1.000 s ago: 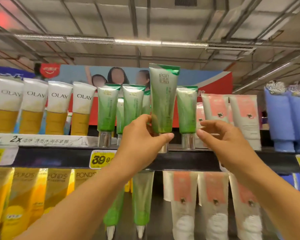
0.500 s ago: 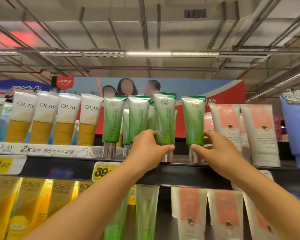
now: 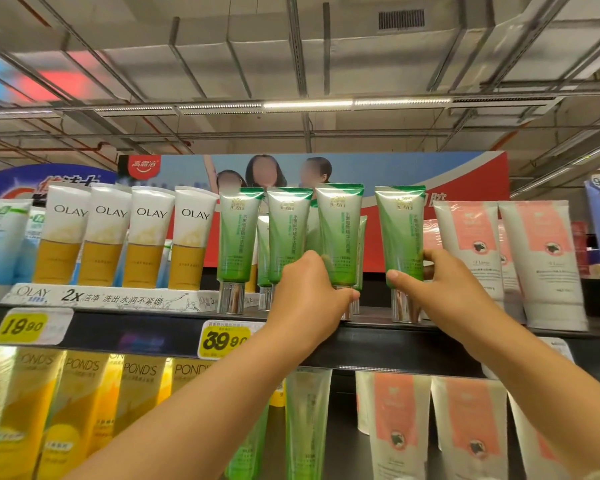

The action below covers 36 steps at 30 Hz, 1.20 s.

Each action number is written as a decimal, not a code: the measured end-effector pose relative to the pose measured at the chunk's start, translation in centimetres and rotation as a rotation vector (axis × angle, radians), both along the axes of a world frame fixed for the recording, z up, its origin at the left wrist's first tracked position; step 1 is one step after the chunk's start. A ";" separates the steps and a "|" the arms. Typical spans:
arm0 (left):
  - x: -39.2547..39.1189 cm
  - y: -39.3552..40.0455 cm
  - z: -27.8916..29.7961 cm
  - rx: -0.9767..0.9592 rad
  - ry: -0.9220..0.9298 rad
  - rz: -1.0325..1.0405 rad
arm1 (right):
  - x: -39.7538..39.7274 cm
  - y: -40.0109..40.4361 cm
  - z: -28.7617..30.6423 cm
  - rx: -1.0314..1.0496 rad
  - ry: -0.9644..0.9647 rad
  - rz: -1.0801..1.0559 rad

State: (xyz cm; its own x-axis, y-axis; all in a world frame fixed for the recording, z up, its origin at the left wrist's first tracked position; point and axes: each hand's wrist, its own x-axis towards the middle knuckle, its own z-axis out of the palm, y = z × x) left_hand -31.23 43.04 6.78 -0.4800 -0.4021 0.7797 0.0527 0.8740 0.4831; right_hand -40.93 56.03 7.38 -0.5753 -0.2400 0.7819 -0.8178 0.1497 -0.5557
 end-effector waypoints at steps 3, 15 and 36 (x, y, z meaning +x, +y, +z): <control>-0.2 -0.1 0.0 -0.002 -0.019 -0.007 | -0.3 0.0 -0.1 -0.017 -0.027 0.024; -0.6 0.0 -0.1 0.002 -0.033 0.010 | 1.4 0.7 -0.9 -0.215 0.039 0.231; 9.5 3.0 -15.0 0.707 0.099 -0.826 | 12.1 0.1 -12.6 -0.381 -0.287 0.709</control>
State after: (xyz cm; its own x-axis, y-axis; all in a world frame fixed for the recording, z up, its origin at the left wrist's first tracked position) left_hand -21.71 46.01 -8.23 -0.7555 -0.3569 0.5493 0.5619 0.0780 0.8235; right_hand -28.85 56.12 -5.19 -0.5768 -0.3680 0.7293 -0.4673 -0.5837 -0.6641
